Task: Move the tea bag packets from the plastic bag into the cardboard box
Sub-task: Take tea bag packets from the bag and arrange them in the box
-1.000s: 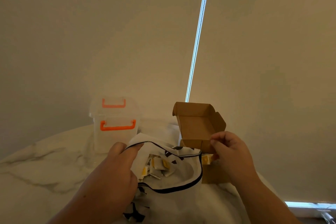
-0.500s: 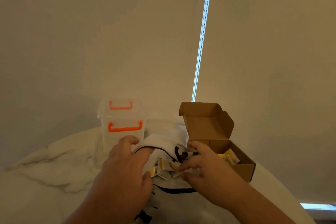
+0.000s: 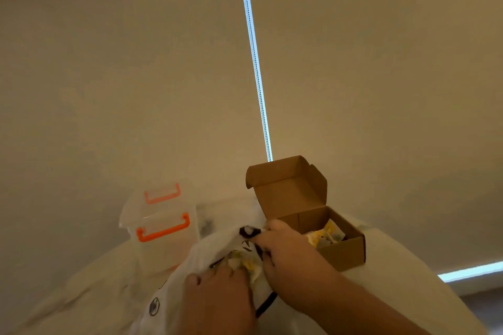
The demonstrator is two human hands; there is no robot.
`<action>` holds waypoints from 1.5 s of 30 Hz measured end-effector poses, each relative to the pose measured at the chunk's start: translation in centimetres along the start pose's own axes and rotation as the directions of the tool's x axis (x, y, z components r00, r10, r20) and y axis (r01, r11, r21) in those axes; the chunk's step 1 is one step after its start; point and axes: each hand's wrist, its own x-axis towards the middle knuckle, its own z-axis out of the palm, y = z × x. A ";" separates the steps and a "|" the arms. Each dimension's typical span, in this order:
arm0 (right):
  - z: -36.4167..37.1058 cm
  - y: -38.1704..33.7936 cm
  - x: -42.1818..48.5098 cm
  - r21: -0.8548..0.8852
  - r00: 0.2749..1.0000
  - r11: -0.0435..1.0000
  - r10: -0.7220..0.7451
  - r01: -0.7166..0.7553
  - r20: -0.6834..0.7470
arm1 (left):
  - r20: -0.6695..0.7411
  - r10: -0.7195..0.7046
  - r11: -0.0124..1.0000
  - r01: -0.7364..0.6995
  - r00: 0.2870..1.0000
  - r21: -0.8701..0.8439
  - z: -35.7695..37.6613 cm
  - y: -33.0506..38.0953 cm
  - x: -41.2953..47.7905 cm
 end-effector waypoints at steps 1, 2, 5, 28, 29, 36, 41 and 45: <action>0.0 0.0 0.1 -0.017 1.000 1.000 0.012 -0.012 0.022 | 0.001 -0.056 0.998 0.056 0.998 0.027 0.4 0.1 0.4; -0.1 -0.1 0.1 -0.034 0.998 0.999 0.026 -0.024 0.050 | -0.023 -0.072 0.995 0.074 0.997 0.068 0.8 0.0 1.0; -0.4 -0.3 0.0 -0.038 0.996 0.999 0.013 -0.009 0.085 | -0.062 -0.083 0.987 0.090 0.995 0.134 1.8 -0.5 4.3; 0.0 1.4 -0.7 0.229 0.992 0.969 0.107 -0.089 -0.064 | -0.329 -0.008 0.996 -0.020 0.944 -0.081 2.7 -2.8 1.1; 0.2 1.2 -0.7 0.234 0.993 0.968 0.107 -0.093 -0.047 | -0.351 -0.034 0.994 -0.006 0.936 -0.110 2.9 -3.0 0.5; 2.3 0.2 -0.9 0.256 0.995 0.963 0.094 -0.084 -0.027 | -0.414 -0.116 0.969 0.011 0.903 -0.246 4.1 -3.8 -0.7; 2.7 0.4 -0.5 0.330 0.984 0.931 0.177 -0.157 -0.034 | -0.420 -0.092 0.962 -0.027 0.903 -0.270 4.7 -3.6 -0.2; 2.4 0.5 -0.4 0.280 0.984 0.947 0.172 -0.155 -0.037 | -0.431 -0.062 0.957 -0.069 0.900 -0.282 4.3 -3.4 -0.2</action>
